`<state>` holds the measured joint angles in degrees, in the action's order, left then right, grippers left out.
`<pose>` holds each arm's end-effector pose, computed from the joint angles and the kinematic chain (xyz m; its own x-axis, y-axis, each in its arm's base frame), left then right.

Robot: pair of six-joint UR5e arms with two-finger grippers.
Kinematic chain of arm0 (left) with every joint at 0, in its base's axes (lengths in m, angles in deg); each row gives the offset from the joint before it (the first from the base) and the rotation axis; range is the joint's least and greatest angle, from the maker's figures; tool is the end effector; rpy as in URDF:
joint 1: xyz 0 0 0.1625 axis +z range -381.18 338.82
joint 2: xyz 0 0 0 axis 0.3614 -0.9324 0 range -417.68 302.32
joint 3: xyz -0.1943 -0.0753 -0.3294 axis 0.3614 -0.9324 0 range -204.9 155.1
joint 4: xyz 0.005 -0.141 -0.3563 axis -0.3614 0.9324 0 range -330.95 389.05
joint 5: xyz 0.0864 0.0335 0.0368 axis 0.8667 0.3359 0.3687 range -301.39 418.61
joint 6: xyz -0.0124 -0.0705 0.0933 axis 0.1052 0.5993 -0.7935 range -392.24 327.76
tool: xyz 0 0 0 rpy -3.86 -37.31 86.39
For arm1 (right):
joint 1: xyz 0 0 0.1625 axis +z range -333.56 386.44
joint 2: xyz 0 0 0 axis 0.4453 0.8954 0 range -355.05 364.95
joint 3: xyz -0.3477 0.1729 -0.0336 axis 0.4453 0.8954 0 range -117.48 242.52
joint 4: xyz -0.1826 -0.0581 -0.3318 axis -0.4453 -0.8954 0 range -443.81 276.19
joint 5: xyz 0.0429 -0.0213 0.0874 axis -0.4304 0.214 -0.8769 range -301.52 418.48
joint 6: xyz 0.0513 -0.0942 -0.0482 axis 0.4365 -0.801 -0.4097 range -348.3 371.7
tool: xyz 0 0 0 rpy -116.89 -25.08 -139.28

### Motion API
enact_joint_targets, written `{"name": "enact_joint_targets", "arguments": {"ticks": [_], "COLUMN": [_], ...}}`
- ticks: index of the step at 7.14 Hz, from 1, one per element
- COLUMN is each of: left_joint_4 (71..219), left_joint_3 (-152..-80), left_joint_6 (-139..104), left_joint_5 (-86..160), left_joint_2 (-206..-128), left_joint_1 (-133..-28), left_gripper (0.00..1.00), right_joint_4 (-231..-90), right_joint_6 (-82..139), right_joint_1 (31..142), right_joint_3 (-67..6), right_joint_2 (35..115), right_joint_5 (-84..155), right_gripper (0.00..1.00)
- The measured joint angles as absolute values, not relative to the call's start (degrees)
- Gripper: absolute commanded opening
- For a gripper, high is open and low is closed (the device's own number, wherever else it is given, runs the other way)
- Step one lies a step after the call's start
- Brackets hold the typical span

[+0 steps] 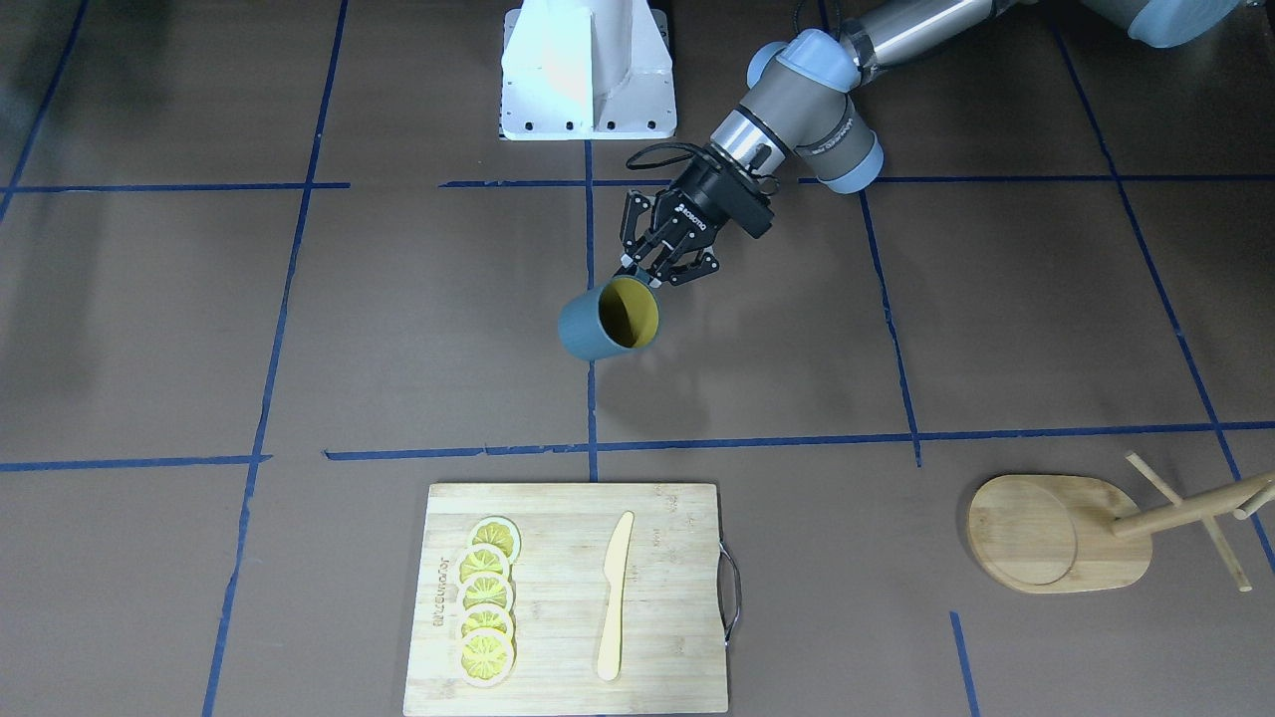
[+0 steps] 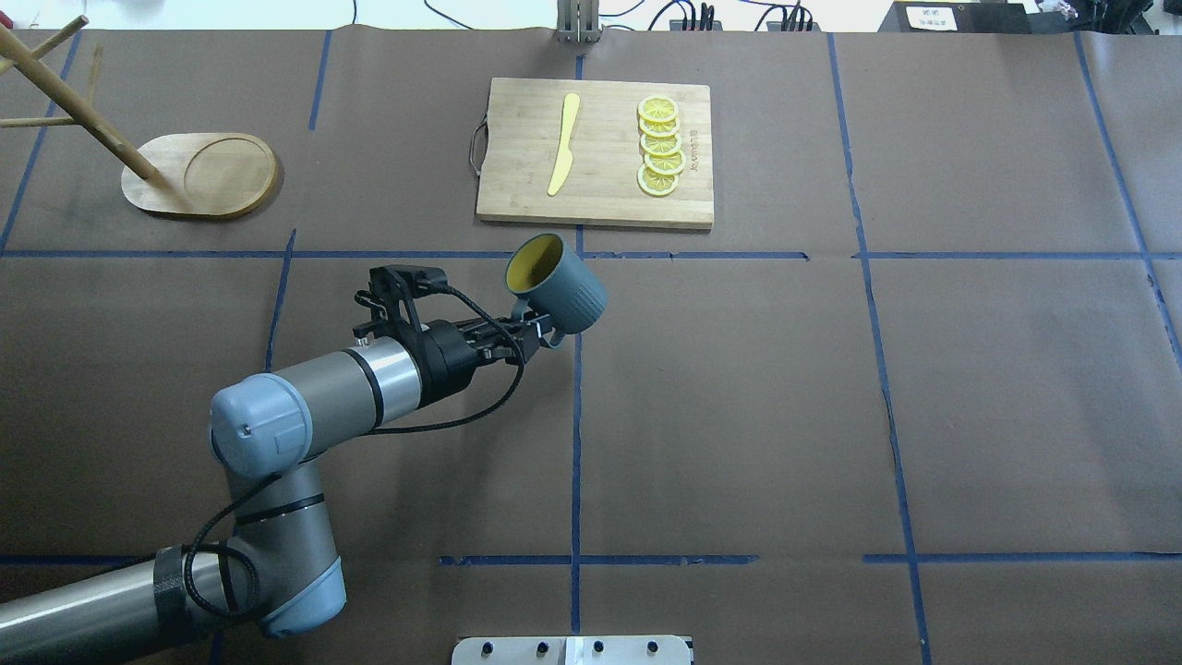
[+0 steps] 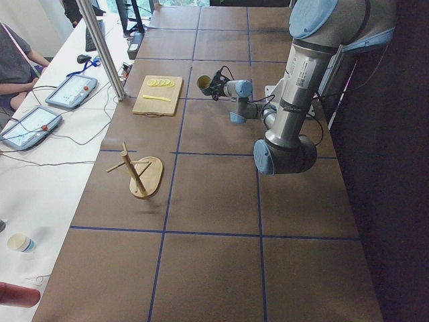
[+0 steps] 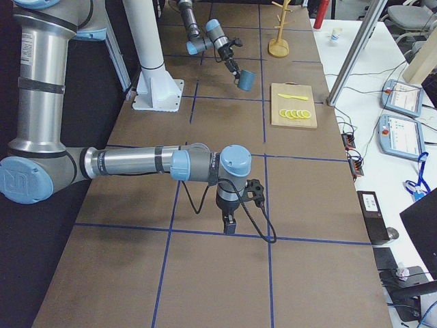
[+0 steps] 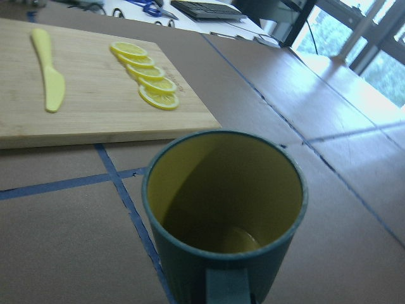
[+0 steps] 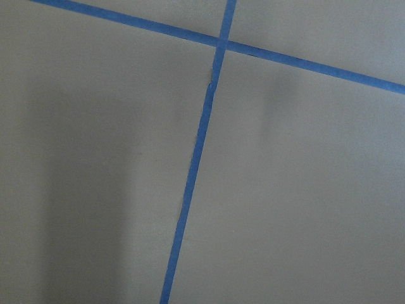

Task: Hang cup on storage rack
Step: 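Lift the teal mug with the left gripper and carry it toward the wooden rack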

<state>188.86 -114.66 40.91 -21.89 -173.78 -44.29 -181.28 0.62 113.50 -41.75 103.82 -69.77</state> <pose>0.4924 -0.3760 0.2453 0.0689 0.2813 -0.9571 0.5412 0.7954 0.2728 0.0402 -0.3963 0.6097 0.7610 -0.2093 0.6141 0.2012 0.9760 0.0833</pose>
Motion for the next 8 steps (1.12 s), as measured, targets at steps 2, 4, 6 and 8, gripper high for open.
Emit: {"name": "enact_joint_targets", "arguments": {"ticks": [2, 4, 6, 8], "left_joint_4": [188.82, 188.93, 189.13, 189.25], "left_joint_3": [-115.26, -115.39, -115.42, -115.38], "left_joint_6": [60.83, 79.46, 96.87, 111.50], "left_joint_5": [-23.61, -29.17, -30.75, -30.92], "left_joint_2": [-173.91, -174.47, -174.84, -174.81], "left_joint_1": [-48.82, -56.16, -63.65, -70.56], "left_gripper": [0.00, 0.00, 0.04, 0.04], "right_joint_4": [-181.22, -181.19, -181.19, -181.13], "right_joint_6": [0.62, 0.62, 0.62, 0.56], "right_joint_1": [113.53, 113.54, 113.54, 113.54], "right_joint_3": [-41.72, -41.76, -41.80, -41.84], "right_joint_2": [103.82, 103.83, 103.83, 103.82], "right_joint_5": [-69.73, -69.73, -69.75, -69.76], "right_gripper": [1.00, 1.00, 1.00, 1.00]}}
